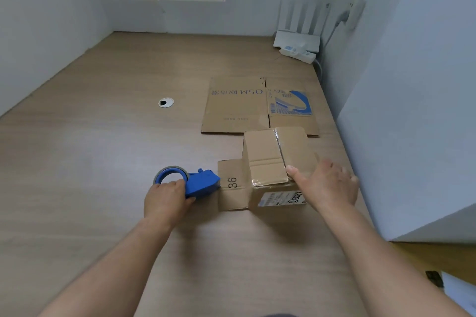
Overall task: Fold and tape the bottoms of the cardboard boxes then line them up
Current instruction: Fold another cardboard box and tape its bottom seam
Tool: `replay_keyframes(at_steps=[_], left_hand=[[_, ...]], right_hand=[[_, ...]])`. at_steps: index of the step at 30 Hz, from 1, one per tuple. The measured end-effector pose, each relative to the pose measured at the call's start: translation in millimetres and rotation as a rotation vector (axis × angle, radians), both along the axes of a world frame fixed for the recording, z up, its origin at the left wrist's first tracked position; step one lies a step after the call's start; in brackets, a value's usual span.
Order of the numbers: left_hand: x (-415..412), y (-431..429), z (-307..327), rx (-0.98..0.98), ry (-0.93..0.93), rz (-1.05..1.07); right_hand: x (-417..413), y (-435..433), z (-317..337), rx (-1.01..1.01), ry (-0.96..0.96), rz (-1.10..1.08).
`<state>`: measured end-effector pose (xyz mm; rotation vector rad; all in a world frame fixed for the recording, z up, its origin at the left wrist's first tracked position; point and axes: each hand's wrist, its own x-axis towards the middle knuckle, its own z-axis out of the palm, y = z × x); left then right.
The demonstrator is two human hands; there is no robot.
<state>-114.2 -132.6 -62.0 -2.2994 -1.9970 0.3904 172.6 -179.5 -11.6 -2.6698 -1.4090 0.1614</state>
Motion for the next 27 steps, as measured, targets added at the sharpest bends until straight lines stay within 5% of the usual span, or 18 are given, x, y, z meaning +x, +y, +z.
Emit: replay_keyframes(at_steps=[9,13,18,27], left_hand=[[26,-1,1,0.042,-0.173,0.125],[79,-27,19,0.079,-0.748,0.027],[146,-45,19,-0.215,-1.206,0.18],[169,-39,19,-0.198,-1.186,0.454]], right_hand=[[-1,6,1,-0.021,0.007,-0.007],[-1,7,3,-0.019,0.029,-0.009],[1,4,5,0.025,0.08,0.015],[-7,-3,0,0.009,0.049,0.07]])
